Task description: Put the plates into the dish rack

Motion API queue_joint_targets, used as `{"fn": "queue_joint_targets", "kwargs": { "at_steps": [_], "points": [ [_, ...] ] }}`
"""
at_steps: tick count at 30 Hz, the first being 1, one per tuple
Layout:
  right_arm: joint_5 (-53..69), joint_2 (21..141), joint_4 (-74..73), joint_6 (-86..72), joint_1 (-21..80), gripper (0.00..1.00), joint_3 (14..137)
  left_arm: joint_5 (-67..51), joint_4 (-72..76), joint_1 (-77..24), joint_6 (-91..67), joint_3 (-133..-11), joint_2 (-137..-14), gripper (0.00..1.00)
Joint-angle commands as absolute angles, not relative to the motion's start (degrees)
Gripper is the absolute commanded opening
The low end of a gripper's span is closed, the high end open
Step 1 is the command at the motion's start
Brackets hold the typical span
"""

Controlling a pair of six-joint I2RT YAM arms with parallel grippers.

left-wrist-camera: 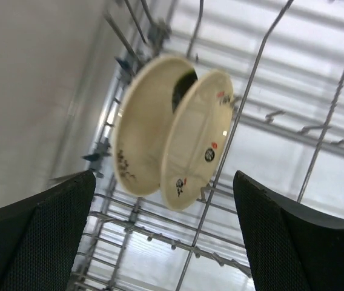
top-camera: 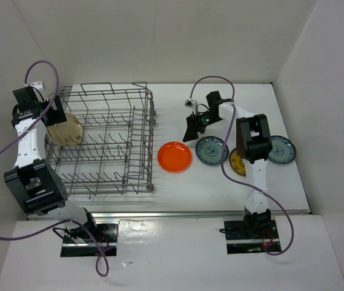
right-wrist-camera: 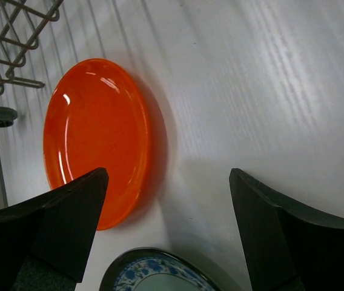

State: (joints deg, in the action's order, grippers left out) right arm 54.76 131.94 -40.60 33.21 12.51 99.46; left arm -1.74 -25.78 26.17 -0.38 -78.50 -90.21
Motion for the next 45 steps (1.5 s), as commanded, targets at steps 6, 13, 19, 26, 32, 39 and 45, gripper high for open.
{"fn": "queue_joint_targets", "kwargs": {
  "at_steps": [6, 13, 19, 26, 32, 39, 45],
  "points": [
    [51.1, 135.5, -49.7, 34.5, 15.6, 0.84, 92.3, -2.9, -19.9, 24.1, -4.3, -82.1, -78.1, 1.00],
    [46.9, 136.1, -47.5, 30.2, 17.6, 0.78, 87.9, -4.1, -19.9, 22.9, -4.8, -82.7, -77.1, 1.00],
    [41.4, 135.4, -44.7, 25.8, 18.7, 0.44, 86.7, -4.7, -19.9, 22.9, -4.8, -81.3, -75.3, 1.00],
    [35.1, 132.7, -43.4, 23.2, 19.2, 0.00, 86.7, -4.7, -18.0, 22.9, -4.8, -80.2, -73.2, 1.00],
    [25.6, 122.4, -44.3, 19.5, 18.6, 0.00, 88.5, -7.6, -18.0, 22.9, -5.5, -80.8, -73.2, 1.00],
    [18.6, 107.8, -40.4, 17.2, 14.2, 0.00, 94.2, -25.1, -18.8, 21.9, -9.4, -84.3, -74.2, 1.00],
    [18.4, 103.8, -38.7, 14.2, 12.0, 0.00, 103.3, -40.9, -17.8, 16.0, -13.3, -88.2, -76.1, 1.00]
  ]
}}
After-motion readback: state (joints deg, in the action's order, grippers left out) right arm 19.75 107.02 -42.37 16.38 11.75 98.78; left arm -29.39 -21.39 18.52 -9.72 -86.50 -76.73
